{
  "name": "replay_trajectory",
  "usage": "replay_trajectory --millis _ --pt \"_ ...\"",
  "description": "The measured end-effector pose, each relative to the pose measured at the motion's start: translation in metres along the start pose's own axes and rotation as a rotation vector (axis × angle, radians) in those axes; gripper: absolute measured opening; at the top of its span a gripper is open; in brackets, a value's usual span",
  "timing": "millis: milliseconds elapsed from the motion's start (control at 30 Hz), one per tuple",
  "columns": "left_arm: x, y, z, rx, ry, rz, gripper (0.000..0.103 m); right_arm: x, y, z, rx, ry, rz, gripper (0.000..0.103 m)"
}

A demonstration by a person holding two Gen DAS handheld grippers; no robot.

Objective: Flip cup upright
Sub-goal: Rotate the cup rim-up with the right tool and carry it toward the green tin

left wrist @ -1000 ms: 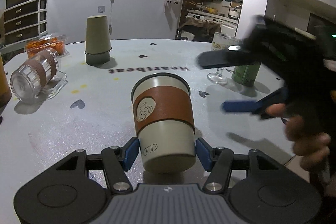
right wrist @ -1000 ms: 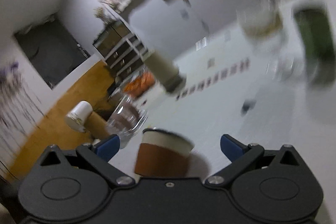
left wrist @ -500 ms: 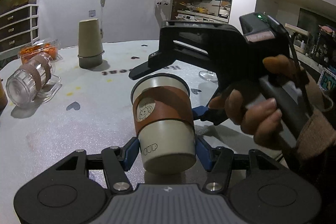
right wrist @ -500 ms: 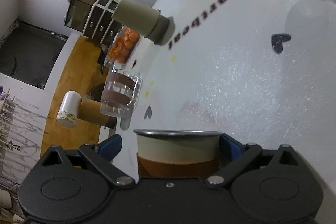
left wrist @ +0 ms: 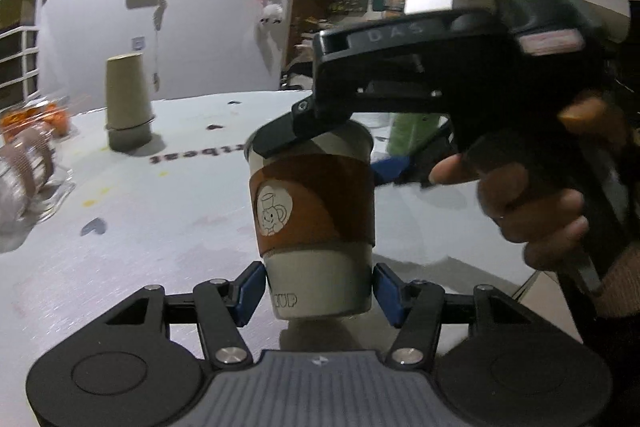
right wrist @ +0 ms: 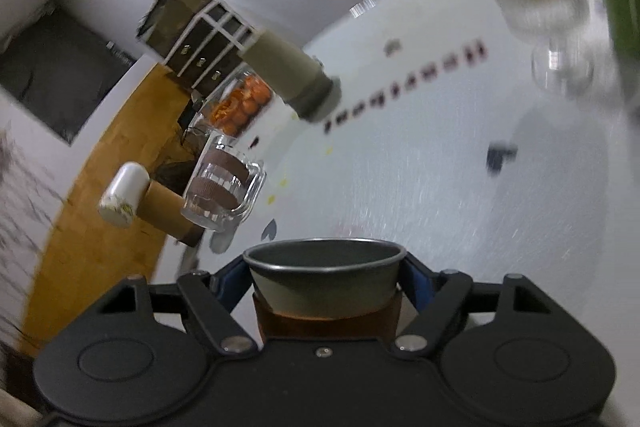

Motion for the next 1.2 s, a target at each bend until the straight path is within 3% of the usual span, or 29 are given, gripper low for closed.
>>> replay_trajectory --millis 167,200,267,367,633,1000,1100,1200 --pt "-0.011 0.002 0.006 -0.027 -0.024 0.013 0.061 0.030 -0.011 -0.023 -0.049 -0.100 -0.305 0.079" --pt "-0.013 0.003 0.006 -0.025 -0.038 0.010 0.065 0.034 -0.013 -0.025 -0.056 -0.112 -0.356 0.079" --pt "-0.013 0.003 0.006 -0.033 -0.048 0.001 0.091 0.039 -0.017 -0.030 -0.069 -0.125 -0.426 0.079" --pt "-0.012 0.004 0.002 -0.068 -0.046 -0.003 0.095 0.037 -0.017 -0.038 -0.096 -0.146 -0.475 0.079" --pt "0.011 0.011 0.000 -0.111 0.000 -0.116 0.103 0.003 0.004 -0.077 -0.232 -0.339 -0.515 0.079" --pt "0.023 0.007 0.003 -0.087 0.023 -0.204 0.103 -0.095 0.078 -0.153 -0.496 -0.706 -0.462 0.079" --pt "0.023 0.007 0.004 -0.090 0.026 -0.202 0.103 -0.123 0.101 -0.164 -0.572 -0.750 -0.430 0.079" --pt "0.023 0.007 0.004 -0.092 0.032 -0.196 0.103 -0.150 0.121 -0.164 -0.592 -0.782 -0.374 0.079"
Point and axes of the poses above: each gripper's, at about its wrist camera, not at the fingertips, and z roughly the way its jaws point, x to its left, y to its top, the point moved 5 cm from there along z, roughly the way its jaws point, and after that the axes turned 13 degrees about y, right-handed, at the moved point
